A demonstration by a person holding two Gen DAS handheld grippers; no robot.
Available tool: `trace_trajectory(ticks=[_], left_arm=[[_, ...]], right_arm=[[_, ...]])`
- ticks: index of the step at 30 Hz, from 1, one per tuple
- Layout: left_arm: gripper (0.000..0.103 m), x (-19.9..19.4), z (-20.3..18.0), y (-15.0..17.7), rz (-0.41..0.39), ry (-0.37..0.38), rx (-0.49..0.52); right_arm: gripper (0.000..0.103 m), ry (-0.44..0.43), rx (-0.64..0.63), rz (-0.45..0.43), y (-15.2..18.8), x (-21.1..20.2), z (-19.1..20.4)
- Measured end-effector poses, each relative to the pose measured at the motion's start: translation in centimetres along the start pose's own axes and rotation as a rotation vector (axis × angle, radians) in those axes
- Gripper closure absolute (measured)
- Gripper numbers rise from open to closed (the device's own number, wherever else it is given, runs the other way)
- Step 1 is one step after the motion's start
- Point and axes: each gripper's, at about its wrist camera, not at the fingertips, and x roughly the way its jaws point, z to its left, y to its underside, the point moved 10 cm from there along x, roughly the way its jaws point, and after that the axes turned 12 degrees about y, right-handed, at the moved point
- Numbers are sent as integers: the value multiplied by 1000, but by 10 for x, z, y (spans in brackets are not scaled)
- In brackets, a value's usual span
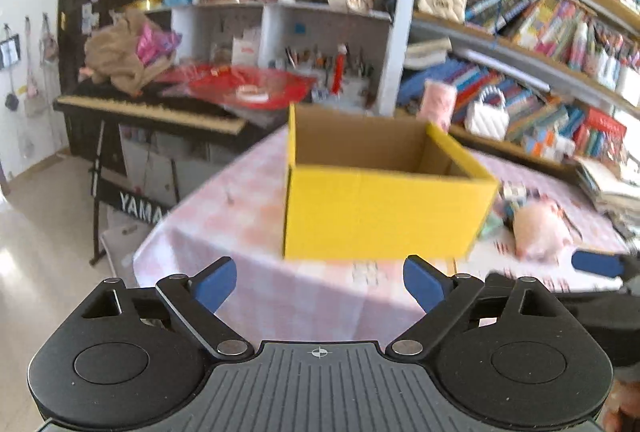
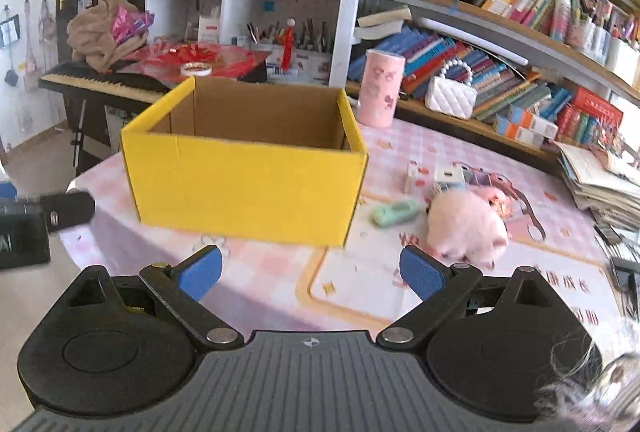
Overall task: Organize objects
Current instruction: 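Withdraw both tools from the box and move toward the plush toys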
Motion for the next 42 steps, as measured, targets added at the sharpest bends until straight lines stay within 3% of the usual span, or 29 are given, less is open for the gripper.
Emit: trace_trajectory(ticks=[10,21,42], left_arm=[[10,-10,-24,25,54,45,42],[10,-8,-59,47,110,131,94],[10,28,-146,55,188,289,212]], right_arm=[[7,35,29,49,32,-20,-14],[6,118,122,102,60,-35,-55],[5,287,273,181,97,-39,-142]])
